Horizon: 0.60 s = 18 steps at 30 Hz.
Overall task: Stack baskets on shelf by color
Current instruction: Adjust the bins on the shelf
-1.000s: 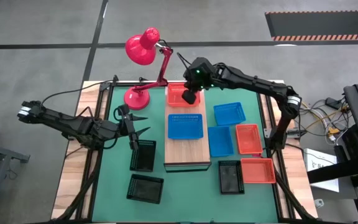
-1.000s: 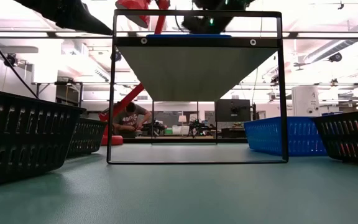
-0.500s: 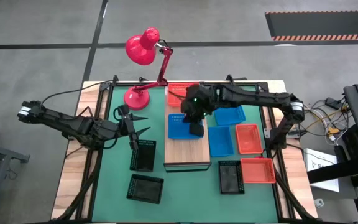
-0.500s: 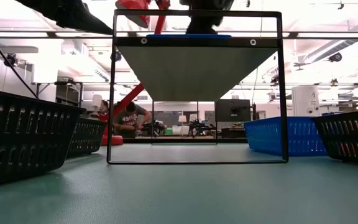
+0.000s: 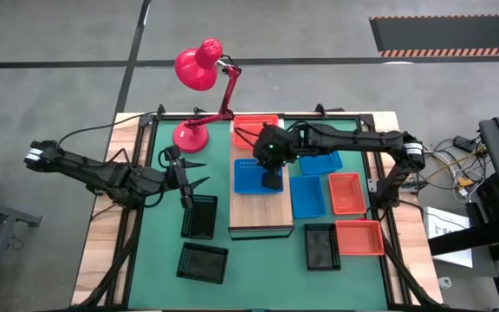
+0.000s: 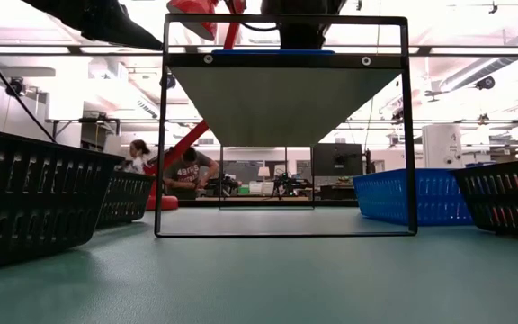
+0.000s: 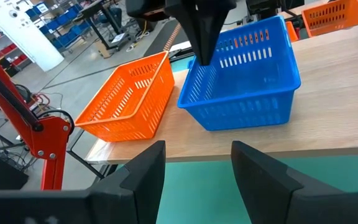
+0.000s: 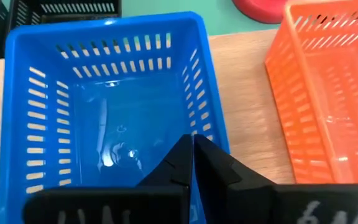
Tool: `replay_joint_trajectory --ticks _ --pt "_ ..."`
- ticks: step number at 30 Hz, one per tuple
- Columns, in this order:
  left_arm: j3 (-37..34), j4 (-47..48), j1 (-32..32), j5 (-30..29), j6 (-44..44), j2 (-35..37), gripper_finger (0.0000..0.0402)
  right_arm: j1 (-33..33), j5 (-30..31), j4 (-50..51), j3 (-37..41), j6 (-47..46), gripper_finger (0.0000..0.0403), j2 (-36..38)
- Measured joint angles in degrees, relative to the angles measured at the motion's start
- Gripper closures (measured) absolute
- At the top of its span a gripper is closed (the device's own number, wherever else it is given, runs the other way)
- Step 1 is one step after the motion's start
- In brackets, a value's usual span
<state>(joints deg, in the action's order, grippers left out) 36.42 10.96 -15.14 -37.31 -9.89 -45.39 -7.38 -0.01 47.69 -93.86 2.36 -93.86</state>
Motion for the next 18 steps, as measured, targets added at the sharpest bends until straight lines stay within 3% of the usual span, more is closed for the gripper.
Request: replay_joint_trajectory --ticks 18 --pt "0.0 0.0 0.0 -0.1 0.0 0.0 0.0233 -0.1 0.2 -3.3 1.8 2.2 0.0394 0.0"
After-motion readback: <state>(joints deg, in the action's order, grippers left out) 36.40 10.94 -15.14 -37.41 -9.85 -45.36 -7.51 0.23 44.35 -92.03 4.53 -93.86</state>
